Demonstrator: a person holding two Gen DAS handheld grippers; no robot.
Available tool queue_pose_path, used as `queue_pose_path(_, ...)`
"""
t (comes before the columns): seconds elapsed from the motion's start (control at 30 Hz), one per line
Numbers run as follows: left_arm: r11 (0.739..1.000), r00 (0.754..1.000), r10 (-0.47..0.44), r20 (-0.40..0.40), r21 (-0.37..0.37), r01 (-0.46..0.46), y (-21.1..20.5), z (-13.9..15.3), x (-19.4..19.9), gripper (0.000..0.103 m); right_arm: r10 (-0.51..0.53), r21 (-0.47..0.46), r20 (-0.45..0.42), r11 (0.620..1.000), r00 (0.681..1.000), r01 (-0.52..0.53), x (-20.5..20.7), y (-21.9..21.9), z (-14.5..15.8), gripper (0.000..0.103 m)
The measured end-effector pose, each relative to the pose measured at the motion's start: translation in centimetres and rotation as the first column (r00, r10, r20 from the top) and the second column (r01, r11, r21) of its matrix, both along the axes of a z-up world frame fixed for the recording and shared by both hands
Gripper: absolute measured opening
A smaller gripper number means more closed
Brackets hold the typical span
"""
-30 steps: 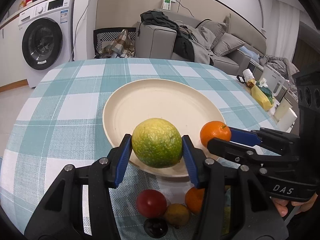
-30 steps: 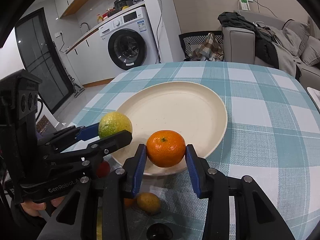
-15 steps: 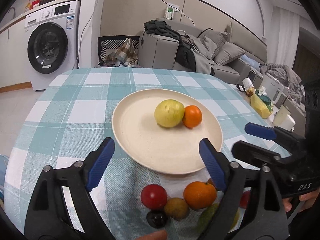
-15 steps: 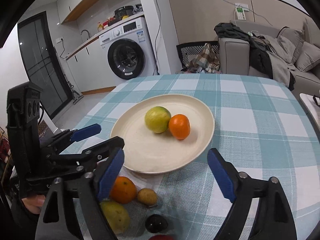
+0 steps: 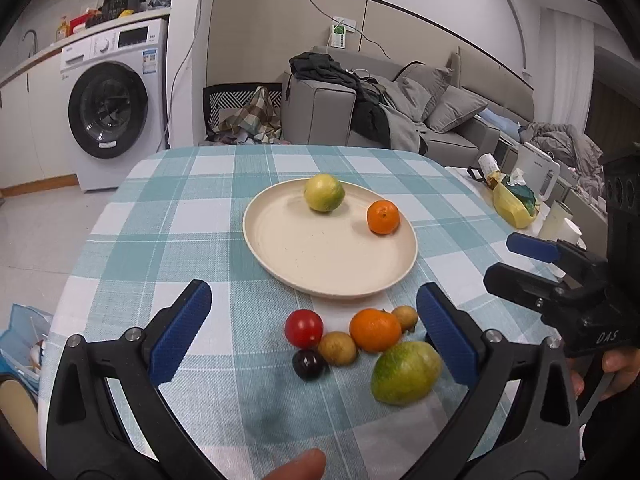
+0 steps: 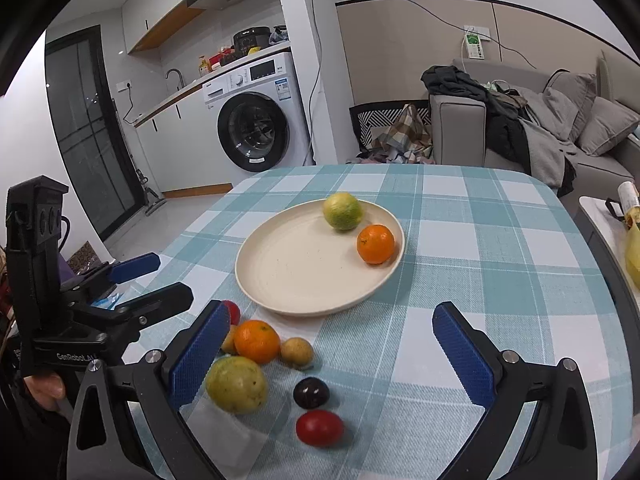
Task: Organize fruits
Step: 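Withdraw both tools from the plate back over the fruits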
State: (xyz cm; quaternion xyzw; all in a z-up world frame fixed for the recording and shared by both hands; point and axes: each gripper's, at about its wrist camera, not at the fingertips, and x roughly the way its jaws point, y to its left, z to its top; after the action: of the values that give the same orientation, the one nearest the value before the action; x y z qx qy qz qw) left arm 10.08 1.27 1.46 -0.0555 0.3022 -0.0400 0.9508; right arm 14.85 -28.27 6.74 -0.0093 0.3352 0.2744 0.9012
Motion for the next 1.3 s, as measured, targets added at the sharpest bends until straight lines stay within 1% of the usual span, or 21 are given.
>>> queue_pose_path(0.17,0.999,1.0,-0.011,0.008,0.03,0.01,-1.1,0.6,-2.7,0.102,-0.006,-0.005,-0.016,1.0,1.0,0.006,-0.9,-0.6,-0.2,0.103)
queue_pose_path(0.27,1.0,1.0,-0.015,-0.001,0.024,0.015,-1.4,0.7,-3.8,0.102,-0.011,-0.019,-0.014,1.0,1.0,0.011,-1.4,-1.0,-0.6,0.103)
queue_pose_path(0.4,0.999,1.0,-0.02,-0.013,0.032,0.021,-1.8,0.2,-4.5,0.102,-0.016,-0.014,-0.035,1.0,0.999,0.015,-1.7,-1.4,-1.3,0.103)
queue_pose_path(0.47,1.0,1.0,-0.017,-0.006,0.024,0.017,-1.9,0.0,-4.8,0.102,-0.022,-0.019,-0.04,1.0,0.999,0.021,-1.8,-1.5,-1.6,0.103)
queue_pose_path(0.63,0.999,0.999,-0.03,-0.019,0.021,0.03,-2.3,-0.3,-4.6,0.102,-0.022,-0.059,-0.034,0.998,0.999,0.02,-2.2,-1.4,-1.8,0.103)
queue_pose_path(0.73,0.999,0.999,-0.038,-0.025,0.032,0.039,-2.8,-0.5,-4.5,0.102,-0.03,-0.058,-0.052,0.998,0.998,0.027,-1.9,-1.4,-2.0,0.103)
queue_pose_path(0.87,0.998,0.998,-0.051,-0.048,0.033,0.052,-3.3,-1.1,-4.1,0.102,-0.036,-0.08,-0.067,0.996,0.997,0.03,-1.8,-1.2,-2.4,0.103)
queue_pose_path(1.1,0.996,0.994,-0.074,-0.084,0.037,0.077,-4.1,-2.5,-3.5,0.102,-0.043,-0.072,-0.103,0.997,0.994,0.036,-1.3,-1.6,-2.7,0.103)
queue_pose_path(1.3,0.996,0.991,-0.082,-0.109,0.03,0.086,-4.2,-3.4,-2.9,0.102,-0.036,-0.136,-0.157,0.991,0.987,0.015,-1.0,-1.4,-4.1,0.103)
